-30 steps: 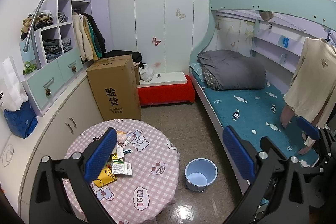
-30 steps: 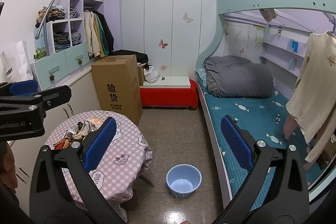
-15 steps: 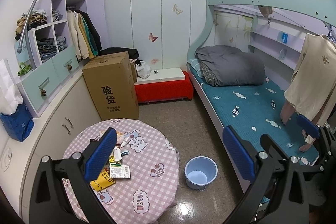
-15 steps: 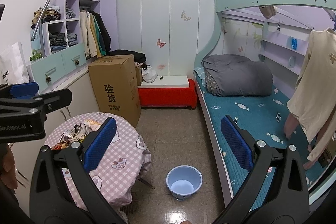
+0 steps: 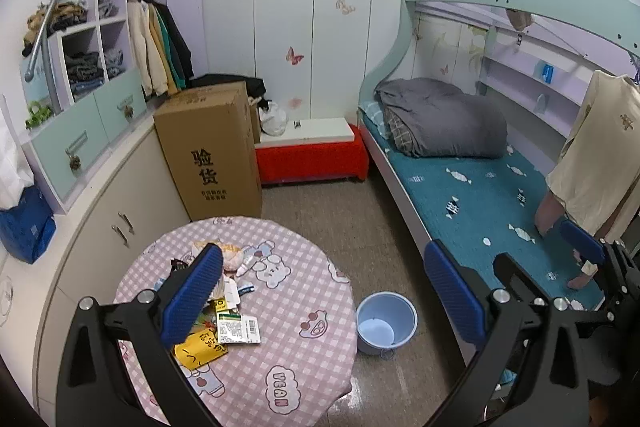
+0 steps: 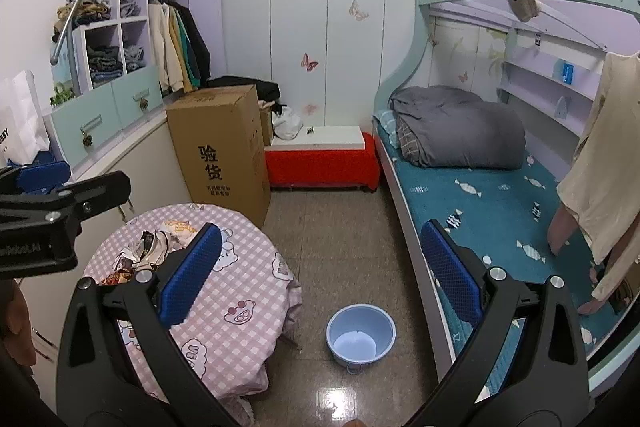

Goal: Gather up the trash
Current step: 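Carry both open tools toward the pink checkered table of trash, then grasp the blue-white tissue box with the left tool while the right tool grasps the beige paper item, then carry the tissue box and beige paper item over the light-blue bucket with both tools, then open the right tool over the bucket while the left tool releases the tissue box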

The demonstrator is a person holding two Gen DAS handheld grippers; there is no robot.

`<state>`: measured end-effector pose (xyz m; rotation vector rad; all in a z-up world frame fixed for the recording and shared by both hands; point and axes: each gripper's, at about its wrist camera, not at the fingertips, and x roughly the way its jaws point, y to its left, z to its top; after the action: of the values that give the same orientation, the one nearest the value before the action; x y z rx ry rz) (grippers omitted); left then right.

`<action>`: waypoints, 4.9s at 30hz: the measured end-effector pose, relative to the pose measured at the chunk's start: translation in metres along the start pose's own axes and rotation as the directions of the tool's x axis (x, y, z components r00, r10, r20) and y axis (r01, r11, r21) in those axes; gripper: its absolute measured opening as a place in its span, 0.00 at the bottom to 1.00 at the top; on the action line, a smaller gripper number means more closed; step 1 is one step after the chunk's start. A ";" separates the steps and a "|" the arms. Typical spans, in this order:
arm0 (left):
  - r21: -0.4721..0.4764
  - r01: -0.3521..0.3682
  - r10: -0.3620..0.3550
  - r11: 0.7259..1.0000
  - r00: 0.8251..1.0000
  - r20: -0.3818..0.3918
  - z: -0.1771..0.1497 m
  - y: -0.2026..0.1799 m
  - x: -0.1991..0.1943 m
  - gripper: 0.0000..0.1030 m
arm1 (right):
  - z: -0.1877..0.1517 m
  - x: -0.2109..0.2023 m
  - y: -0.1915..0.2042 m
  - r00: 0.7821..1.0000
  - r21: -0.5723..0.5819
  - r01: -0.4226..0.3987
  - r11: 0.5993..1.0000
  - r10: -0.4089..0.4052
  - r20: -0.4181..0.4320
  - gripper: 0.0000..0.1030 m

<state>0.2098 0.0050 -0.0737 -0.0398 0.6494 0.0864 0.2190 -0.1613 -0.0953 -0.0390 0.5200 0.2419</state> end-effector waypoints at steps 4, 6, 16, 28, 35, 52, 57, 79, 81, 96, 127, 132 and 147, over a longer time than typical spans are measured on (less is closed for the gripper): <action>-0.024 0.010 -0.011 1.000 0.999 -0.045 -0.005 0.021 0.017 0.96 | -0.003 0.021 0.014 0.999 -0.001 -0.010 1.000 0.010 -0.048 0.94; -0.049 0.013 -0.017 0.999 0.996 -0.082 -0.010 0.034 0.031 0.96 | -0.008 0.034 0.023 0.996 0.001 -0.020 1.000 0.020 -0.086 0.94; -0.198 -0.070 0.000 0.978 0.942 -0.334 -0.070 0.143 0.112 0.96 | -0.048 0.116 0.075 0.950 0.005 -0.069 0.998 0.067 -0.304 0.94; -0.267 -0.090 -0.063 0.959 0.855 -0.515 -0.121 0.215 0.194 0.95 | -0.095 0.214 0.121 0.857 0.088 -0.096 0.992 0.127 -0.500 0.94; -0.229 -0.095 -0.034 0.969 0.864 -0.503 -0.110 0.232 0.224 0.95 | -0.094 0.250 0.146 0.833 0.166 -0.143 0.976 0.209 -0.513 0.94; -0.365 -0.217 -0.006 0.905 0.853 -0.521 -0.114 0.351 0.248 0.95 | -0.090 0.377 0.281 0.685 0.204 -0.373 0.905 0.417 -0.598 0.50; -0.412 -0.198 -0.072 0.890 0.830 -0.553 -0.124 0.351 0.281 0.95 | -0.091 0.380 0.283 0.666 0.220 -0.382 0.898 0.432 -0.608 0.34; -0.521 -0.184 -0.100 0.834 0.877 -0.470 -0.096 0.347 0.244 0.40 | -0.045 0.324 0.275 0.676 0.273 -0.454 0.848 0.528 -0.514 0.23; -0.518 -0.163 -0.095 0.840 0.895 -0.436 -0.082 0.339 0.230 0.40 | -0.033 0.313 0.264 0.689 0.288 -0.456 0.842 0.539 -0.484 0.23; -0.361 0.113 -0.260 0.926 0.883 -0.391 0.012 0.104 0.290 0.40 | 0.012 0.271 0.005 0.877 0.262 -0.233 0.937 0.318 -0.359 0.23; -0.167 0.194 -0.253 0.967 0.627 -0.737 -0.067 -0.174 0.470 0.41 | -0.071 0.376 -0.209 0.800 0.186 0.027 0.982 0.091 -0.593 0.62; -0.150 0.219 -0.256 0.964 0.617 -0.744 -0.067 -0.189 0.472 0.42 | -0.066 0.365 -0.220 0.819 0.201 0.059 0.978 0.068 -0.569 0.62; -0.174 0.278 -0.318 0.945 0.647 -0.693 -0.044 -0.212 0.452 0.73 | -0.057 0.332 -0.244 0.862 0.276 0.131 0.952 0.028 -0.507 0.66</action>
<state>0.5617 -0.1780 -0.3798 -0.2431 1.4266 -0.2548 0.5282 -0.3314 -0.3153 0.1881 1.0795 0.0923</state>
